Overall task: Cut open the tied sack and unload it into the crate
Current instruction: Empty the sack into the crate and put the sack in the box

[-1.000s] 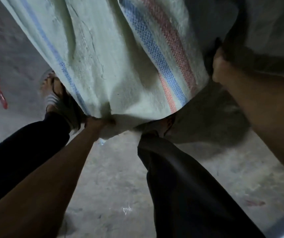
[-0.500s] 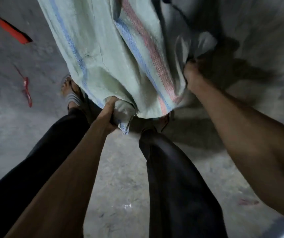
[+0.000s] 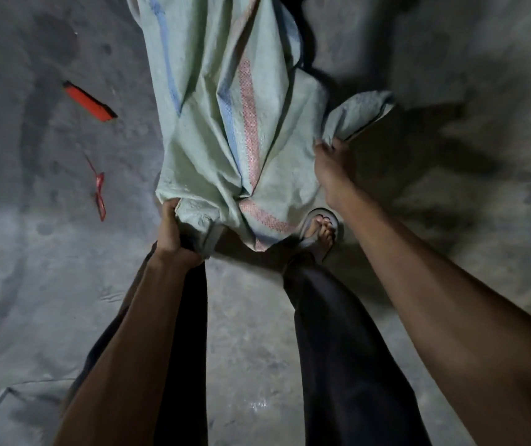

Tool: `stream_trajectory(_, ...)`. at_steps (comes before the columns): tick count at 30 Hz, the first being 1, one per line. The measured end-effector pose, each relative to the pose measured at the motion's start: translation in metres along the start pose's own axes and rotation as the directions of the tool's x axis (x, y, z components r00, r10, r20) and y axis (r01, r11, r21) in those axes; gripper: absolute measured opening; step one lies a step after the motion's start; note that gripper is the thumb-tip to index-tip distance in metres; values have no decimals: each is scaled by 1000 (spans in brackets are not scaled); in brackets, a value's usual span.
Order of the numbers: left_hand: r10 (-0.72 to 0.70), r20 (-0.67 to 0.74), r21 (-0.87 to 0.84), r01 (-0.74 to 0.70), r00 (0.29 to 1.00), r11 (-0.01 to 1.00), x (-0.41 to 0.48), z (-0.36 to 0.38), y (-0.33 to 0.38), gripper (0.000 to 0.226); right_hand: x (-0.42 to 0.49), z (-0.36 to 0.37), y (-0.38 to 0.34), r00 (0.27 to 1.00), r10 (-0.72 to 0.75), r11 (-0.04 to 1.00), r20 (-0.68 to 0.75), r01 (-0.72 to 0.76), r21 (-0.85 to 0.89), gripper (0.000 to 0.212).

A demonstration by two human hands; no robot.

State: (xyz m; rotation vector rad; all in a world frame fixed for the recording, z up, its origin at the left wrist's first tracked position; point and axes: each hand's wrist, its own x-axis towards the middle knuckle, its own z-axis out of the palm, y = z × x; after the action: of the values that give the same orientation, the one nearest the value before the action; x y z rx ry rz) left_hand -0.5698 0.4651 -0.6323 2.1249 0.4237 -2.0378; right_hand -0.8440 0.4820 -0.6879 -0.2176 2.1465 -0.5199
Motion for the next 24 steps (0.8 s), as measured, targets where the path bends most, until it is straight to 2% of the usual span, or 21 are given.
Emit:
stream_trajectory(1,-51,-17,24,51,999,998,13,11,7,42,0,5,6,1000,-16,997,3,16,-74,39)
stream_trajectory(2,-34,5,63,34,999,997,16,23,8,38,1,9,10,999,-49,982,-15,45,-181,38)
stream_trajectory(4,-54,-67,137,63,996,989,21,45,10,49,-3,12,15,985,-158,893,-70,113,-436,34)
stream_trajectory(6,-19,-123,214,45,992,976,28,55,8,61,-4,6,12,956,-277,805,-93,178,-566,26)
stream_trajectory(9,57,-196,317,8,979,948,32,68,6,76,16,-11,8,962,-263,718,80,250,-650,20)
stream_trajectory(10,83,-203,332,-12,976,943,35,68,6,73,26,-17,4,962,-221,714,164,274,-644,17)
stream_trajectory(12,160,-250,323,-74,955,944,41,63,2,53,49,-30,-7,950,-159,756,269,292,-586,27)
stream_trajectory(15,193,-283,245,-124,939,962,47,49,-3,48,83,-47,-24,948,-219,773,229,312,-553,34)
stream_trajectory(18,154,-248,214,-101,956,972,54,36,-10,44,113,-60,-31,940,-250,740,231,340,-581,23)
stream_trajectory(19,115,-254,241,-52,960,969,55,32,-12,43,121,-61,-29,949,-220,759,225,312,-572,29)
stream_trajectory(20,63,-248,255,2,967,967,56,28,-15,44,126,-59,-27,954,-200,770,225,295,-566,46)
stream_trajectory(22,-48,-222,245,104,974,964,55,23,-23,58,128,-53,-21,960,-182,810,212,269,-521,72)
stream_trajectory(24,-100,-254,179,148,962,973,52,22,-31,62,127,-54,-17,963,15,931,269,85,-354,92)
